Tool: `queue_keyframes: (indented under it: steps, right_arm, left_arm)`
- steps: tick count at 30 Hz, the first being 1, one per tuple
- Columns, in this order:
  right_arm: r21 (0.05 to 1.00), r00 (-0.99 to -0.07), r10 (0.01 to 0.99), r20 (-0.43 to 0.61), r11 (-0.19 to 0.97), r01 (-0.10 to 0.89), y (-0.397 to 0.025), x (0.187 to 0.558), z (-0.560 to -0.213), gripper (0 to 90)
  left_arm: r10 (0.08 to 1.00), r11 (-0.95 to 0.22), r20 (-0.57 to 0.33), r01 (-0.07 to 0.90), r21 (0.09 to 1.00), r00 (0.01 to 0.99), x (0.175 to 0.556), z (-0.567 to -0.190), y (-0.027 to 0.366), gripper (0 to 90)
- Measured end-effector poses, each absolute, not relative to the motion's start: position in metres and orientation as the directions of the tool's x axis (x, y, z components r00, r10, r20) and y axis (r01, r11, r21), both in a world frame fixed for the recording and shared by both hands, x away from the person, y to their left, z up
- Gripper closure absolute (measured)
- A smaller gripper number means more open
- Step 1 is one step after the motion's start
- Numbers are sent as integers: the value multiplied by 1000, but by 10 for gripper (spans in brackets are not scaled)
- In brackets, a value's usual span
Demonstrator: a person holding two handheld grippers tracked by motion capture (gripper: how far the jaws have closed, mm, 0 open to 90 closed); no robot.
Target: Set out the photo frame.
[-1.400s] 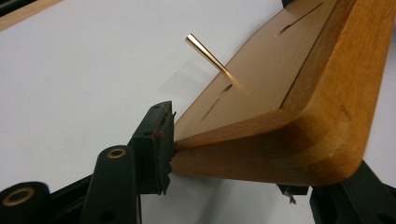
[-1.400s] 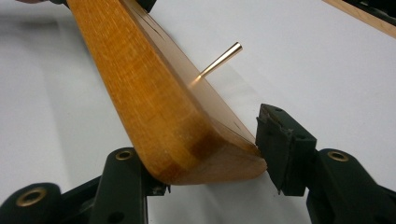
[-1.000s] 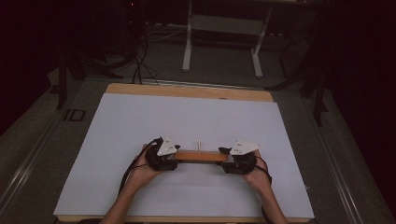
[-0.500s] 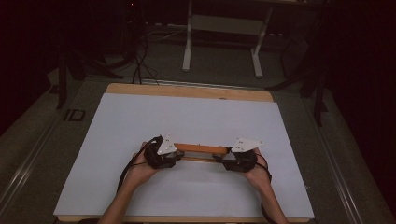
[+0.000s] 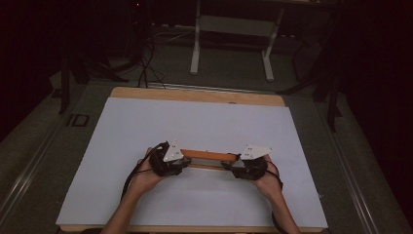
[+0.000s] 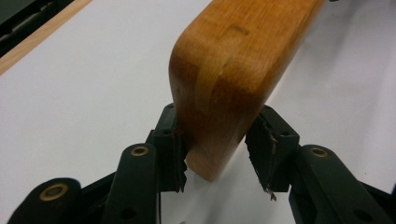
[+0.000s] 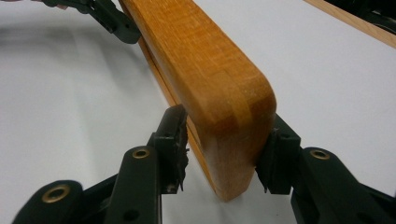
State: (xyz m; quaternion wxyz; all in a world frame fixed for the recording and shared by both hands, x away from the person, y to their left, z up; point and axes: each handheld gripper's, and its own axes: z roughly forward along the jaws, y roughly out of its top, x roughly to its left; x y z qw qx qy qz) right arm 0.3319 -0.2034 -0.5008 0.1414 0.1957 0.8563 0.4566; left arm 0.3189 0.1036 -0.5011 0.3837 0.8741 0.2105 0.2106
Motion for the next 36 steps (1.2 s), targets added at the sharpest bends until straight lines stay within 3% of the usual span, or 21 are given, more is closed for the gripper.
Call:
queue_keyframes:
  steps: [24, 36]
  right_arm:
    - [853, -885, 460, -69, 487, 187, -205, 327, -489, 578]
    - [866, -888, 459, -42, 460, 196, -208, 327, -484, 578]
  left_arm:
    - [532, -581, 161, 220, 784, 831, 316, -491, 108, 588]
    - [533, -543, 98, 251, 802, 840, 316, -484, 111, 591]
